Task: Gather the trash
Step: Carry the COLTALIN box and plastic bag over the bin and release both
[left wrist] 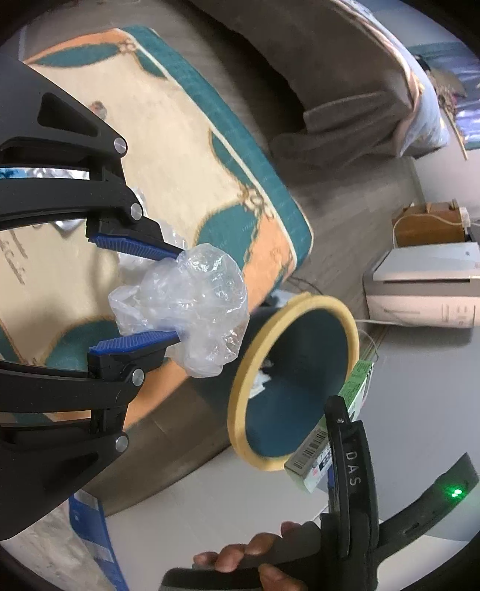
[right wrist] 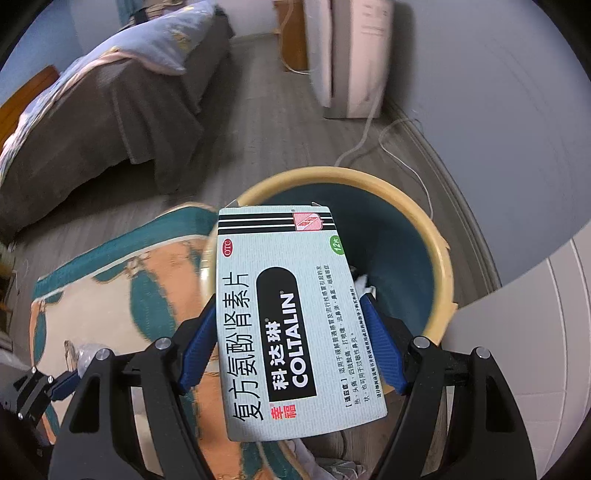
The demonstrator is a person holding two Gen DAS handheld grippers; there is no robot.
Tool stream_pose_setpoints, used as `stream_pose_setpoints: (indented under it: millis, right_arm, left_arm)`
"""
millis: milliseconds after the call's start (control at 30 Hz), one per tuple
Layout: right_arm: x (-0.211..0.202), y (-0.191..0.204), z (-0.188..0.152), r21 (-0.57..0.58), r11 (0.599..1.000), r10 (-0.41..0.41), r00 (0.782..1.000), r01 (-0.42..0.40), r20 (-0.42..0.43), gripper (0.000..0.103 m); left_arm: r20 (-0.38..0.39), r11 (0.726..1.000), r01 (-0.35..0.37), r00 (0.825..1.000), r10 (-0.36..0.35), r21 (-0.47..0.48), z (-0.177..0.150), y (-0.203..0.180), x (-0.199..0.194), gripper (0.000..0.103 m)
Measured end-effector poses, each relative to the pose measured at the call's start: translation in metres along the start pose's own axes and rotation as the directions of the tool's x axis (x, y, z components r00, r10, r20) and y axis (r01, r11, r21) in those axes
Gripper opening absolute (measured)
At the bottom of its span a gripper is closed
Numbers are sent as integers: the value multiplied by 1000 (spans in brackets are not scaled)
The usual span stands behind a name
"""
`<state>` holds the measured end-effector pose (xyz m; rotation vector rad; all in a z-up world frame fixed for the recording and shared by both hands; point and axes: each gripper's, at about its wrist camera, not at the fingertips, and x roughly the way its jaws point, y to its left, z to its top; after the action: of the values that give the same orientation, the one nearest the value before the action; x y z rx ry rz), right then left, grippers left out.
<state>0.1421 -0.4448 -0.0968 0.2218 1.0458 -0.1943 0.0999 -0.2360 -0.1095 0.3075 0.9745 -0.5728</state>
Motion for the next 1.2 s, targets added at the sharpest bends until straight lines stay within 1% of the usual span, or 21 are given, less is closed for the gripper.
stream_pose_setpoints:
  millis: [100,267,367,433,533,567,600,633,667,700,733,800,867,933,1033,1200]
  right_arm:
    - [3,-20,1,51,999,-19,1000,18,5,73]
    - [4,-52,2,178,984,-31,999,28,11,73]
    - [3,-58,2,211,977,-19,1000,14,18,73]
    - [1,-59,2,215,977,-11,999,4,31,73]
    - [-3,-64,4,244,969,22,998,-37,62,74]
    - [-5,-65,5,255,966,33,997,-51,74,74]
    - [-6,-65,6,262,963,36,996,-56,82,74]
    - [-7,-66,6,266,962,34,996,-56,87,77]
    - [-8,-66,6,267,962,28,995,-52,92,85]
    - [-10,-67,6,268,962,25,995,-50,97,86]
    - [-10,-67,7,268,962,21,995,-47,98,86]
    - [-9,-68,8,272,961,21,995,-47,96,89]
    - [-8,-66,8,273,961,24,995,-49,95,93]
    - [-8,-63,8,264,963,30,995,-54,93,96]
    - [-10,-56,11,237,970,28,995,-50,95,97]
    - [-15,-39,14,175,984,20,995,-37,101,97]
  left_arm:
    - [-12,1000,24,1000,-24,-2,11,-7,7,39]
    - [-11,998,19,1000,-19,63,39,-27,22,39]
    - [-12,997,27,1000,-26,78,57,-35,33,39]
    - [-9,995,11,1000,-10,98,68,-38,41,40]
    - [-1,993,-16,1000,16,120,84,-44,52,42]
    - [11,992,-22,1000,21,124,89,-46,52,44]
    - [25,992,-22,1000,19,125,93,-47,52,52]
    - [43,991,-30,999,24,128,97,-49,50,64]
    - [63,990,-40,998,32,132,101,-50,49,70]
    - [77,990,-47,996,37,136,103,-50,47,78]
    - [85,988,-54,995,42,143,104,-50,46,81]
    - [86,986,-60,995,47,155,104,-50,46,81]
    - [81,986,-68,995,56,152,101,-47,46,83]
    - [80,988,-78,995,68,132,98,-42,45,93]
    - [78,992,-90,993,83,90,89,-32,38,95]
    - [81,991,-128,989,125,35,73,-8,22,96]
